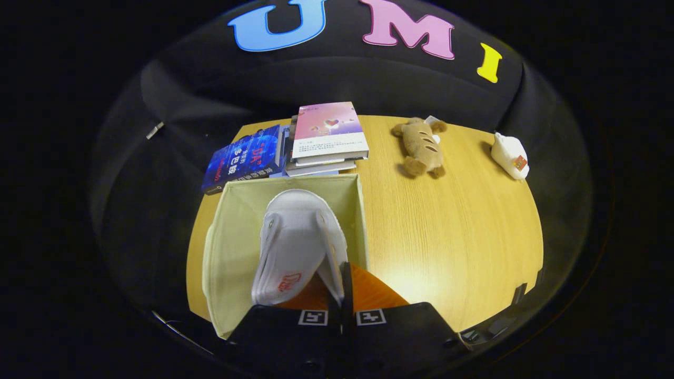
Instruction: Open the storage box then place both shoes into the box .Put the left shoe in first, then the right shoe, with the right side of both shoes facing outward in a uniform manner.
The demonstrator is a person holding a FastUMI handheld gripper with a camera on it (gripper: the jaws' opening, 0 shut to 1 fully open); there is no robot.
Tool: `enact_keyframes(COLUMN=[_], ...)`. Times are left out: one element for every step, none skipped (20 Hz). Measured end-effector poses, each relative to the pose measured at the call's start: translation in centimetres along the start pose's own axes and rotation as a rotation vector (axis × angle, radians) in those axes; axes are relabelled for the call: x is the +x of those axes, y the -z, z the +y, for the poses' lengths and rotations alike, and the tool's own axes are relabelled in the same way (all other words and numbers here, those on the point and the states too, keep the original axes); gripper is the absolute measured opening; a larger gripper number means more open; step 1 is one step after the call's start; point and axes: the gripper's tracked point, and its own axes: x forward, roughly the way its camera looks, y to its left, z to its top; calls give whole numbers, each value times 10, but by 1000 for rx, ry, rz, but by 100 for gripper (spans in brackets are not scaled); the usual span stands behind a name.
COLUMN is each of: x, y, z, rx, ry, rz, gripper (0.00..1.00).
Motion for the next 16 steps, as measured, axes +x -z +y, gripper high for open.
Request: enact_keyframes(x=[4,7,10,1,3,5,6,7,6,4,-1,-1,-6,-8,-10,-12], y=[1,3,4,9,10,9,10,10,10,9,5,-3,-8,-9,-12,-13], z=[0,1,0,3,2,1,-1,2,7,10,15,15,21,22,24,26], rx=[-10,-21,-30,-37,-46,-56,-64,-65,-60,-58,-56,-53,-48,-47,-39,-36], ry=[24,43,63,82,96,109,116,107,89,73,58,46,18,5,-19,-36], rz=[-6,-8,-9,-11,-15,-24,-28,-34,-38,-36,-58,-78,-91,-97,-102,-110], gripper=[5,5,5,5,5,6,6,7,8,14,15,31,45,58,72,91])
